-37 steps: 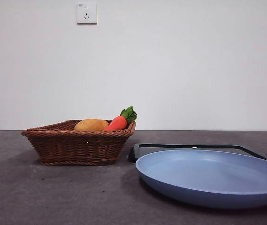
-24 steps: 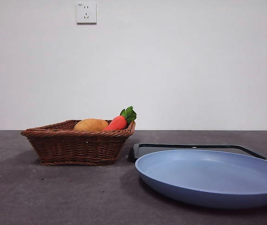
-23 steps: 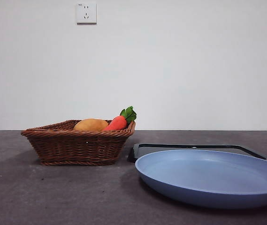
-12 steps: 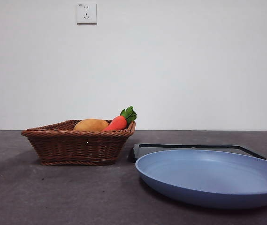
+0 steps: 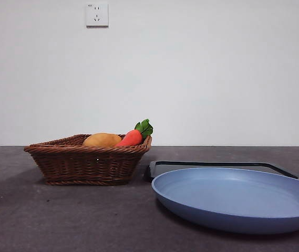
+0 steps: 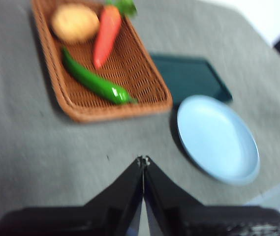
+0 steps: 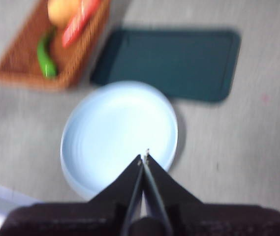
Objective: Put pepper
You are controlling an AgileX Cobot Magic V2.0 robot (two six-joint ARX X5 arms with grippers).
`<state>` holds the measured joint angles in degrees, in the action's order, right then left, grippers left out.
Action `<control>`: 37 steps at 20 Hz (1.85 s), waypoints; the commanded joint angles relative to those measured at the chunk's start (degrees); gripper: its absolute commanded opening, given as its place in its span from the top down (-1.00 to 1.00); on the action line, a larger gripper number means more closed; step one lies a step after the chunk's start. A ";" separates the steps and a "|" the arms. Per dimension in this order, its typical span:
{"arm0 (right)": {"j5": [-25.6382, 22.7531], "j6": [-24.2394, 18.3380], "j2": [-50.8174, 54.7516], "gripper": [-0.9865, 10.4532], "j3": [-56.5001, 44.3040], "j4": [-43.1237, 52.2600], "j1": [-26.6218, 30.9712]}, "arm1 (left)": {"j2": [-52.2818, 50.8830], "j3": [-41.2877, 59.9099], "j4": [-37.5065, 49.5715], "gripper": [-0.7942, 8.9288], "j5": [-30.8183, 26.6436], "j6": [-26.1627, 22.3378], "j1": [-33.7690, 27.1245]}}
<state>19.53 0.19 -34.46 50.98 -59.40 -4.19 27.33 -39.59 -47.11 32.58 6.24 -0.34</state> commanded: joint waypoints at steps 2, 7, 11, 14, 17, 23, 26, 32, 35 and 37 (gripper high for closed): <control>0.02 -3.69 -1.64 0.82 1.70 -2.86 -0.35 | 1.31 -1.73 -1.05 0.82 0.74 -3.52 0.00; -0.07 -3.52 -1.95 0.55 1.70 -2.80 -0.35 | 1.31 -1.73 -0.70 0.32 0.70 -3.48 0.00; 0.00 -2.21 -3.98 0.28 1.70 -2.82 -0.35 | 1.31 -1.73 -0.52 0.06 0.72 -3.45 0.00; 0.09 -2.21 -7.65 0.28 1.70 -2.21 -0.39 | 1.31 -1.73 -0.52 0.06 0.74 -3.41 0.00; 0.04 -2.21 -13.81 0.28 1.70 -0.11 -0.85 | 1.31 -1.73 -0.50 0.06 0.87 -3.28 0.00; -0.02 -2.16 -31.61 0.29 1.70 7.19 -2.32 | 1.31 -1.73 -0.50 0.06 0.92 -3.28 0.00; -0.24 -2.21 -39.50 0.29 1.70 10.32 -3.34 | 1.31 -1.73 -0.50 0.06 0.92 -3.28 0.00; -0.66 -2.64 -50.75 0.33 1.70 17.44 -5.77 | 1.31 -1.73 -0.48 0.06 0.87 -3.28 0.00; -3.80 -2.73 -54.49 0.33 1.70 19.56 -6.14 | 1.31 -1.73 -0.50 0.06 0.85 -3.26 0.00; -3.85 -2.86 -56.19 0.34 1.70 20.37 -6.12 | 1.31 -1.73 -0.50 0.06 0.79 -3.26 0.00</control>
<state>15.81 -2.39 -89.80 51.88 -39.42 -10.11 28.53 -40.42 -48.34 33.21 3.49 -0.32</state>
